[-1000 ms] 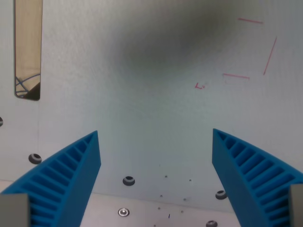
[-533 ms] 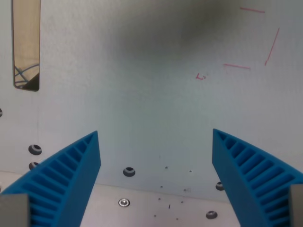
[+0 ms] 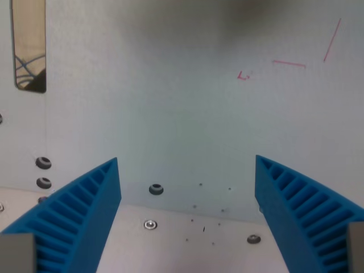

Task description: Rotate around gripper negative y

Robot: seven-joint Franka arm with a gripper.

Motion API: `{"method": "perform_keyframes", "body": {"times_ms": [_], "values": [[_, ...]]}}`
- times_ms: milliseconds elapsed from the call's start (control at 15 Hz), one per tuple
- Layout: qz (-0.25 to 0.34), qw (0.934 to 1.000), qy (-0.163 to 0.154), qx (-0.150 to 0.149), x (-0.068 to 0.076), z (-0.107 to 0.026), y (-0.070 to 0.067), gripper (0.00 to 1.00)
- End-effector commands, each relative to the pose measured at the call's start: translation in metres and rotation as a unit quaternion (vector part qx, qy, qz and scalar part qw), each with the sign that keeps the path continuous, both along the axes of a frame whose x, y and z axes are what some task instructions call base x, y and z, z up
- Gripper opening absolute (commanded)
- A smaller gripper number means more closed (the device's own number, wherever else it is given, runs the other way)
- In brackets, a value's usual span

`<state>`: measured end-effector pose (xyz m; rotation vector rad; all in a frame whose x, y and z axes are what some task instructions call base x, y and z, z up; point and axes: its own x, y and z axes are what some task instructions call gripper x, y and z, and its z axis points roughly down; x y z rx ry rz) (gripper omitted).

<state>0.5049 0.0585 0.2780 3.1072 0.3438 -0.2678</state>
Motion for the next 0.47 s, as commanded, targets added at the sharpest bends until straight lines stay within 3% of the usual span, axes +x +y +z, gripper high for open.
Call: {"method": "perform_keyframes", "body": {"times_ms": [67,467], "values": [[0.002,0.9927,0.116,-0.034,0.0093,0.0055,0.0013,1.00],[0.002,0.9879,0.149,-0.042,0.0093,0.0055,0.0013,1.00]]}}
